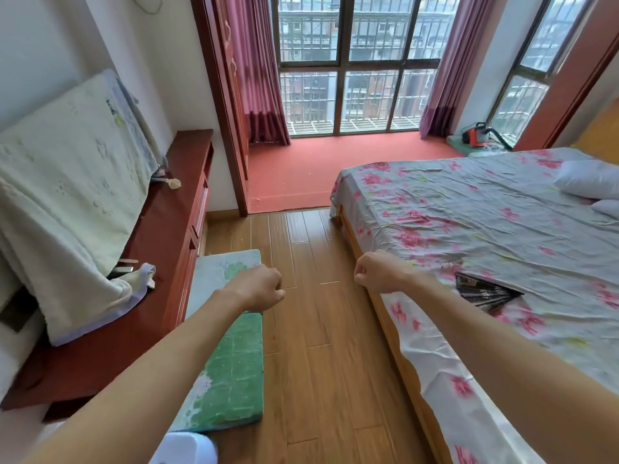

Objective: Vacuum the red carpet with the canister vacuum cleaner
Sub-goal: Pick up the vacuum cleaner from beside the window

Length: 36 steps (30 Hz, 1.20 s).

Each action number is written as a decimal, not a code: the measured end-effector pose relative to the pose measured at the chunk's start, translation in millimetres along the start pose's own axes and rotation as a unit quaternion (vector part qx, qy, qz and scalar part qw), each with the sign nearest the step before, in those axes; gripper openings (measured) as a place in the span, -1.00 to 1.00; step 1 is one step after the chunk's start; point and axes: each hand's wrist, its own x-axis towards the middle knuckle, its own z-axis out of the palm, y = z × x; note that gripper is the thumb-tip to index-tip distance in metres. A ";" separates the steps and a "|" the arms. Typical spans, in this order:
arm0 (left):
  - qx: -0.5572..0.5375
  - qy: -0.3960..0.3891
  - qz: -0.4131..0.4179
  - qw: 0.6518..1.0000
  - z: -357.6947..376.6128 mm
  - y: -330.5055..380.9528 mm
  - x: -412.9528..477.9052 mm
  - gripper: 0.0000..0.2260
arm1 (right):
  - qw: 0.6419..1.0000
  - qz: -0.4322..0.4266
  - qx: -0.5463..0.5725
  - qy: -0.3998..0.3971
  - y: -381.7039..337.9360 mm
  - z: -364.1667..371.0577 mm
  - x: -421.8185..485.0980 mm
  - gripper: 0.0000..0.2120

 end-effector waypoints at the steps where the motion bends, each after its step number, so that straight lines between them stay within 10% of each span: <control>1: -0.003 0.013 0.004 1.000 -8.0 -3.6 16.2 -0.73 | 1.000 0.000 0.007 0.011 1.7 -7.6 16.2 -0.75; 23: -0.053 -0.039 -0.030 0.997 -95.3 -35.3 415.7 -0.76 | 0.997 0.035 0.062 -0.014 170.9 -113.4 385.3 -0.72; 36: -0.030 -0.005 -0.023 0.999 -201.4 -173.8 712.0 -0.78 | 0.999 0.032 0.021 -0.001 167.3 -197.2 719.1 -0.68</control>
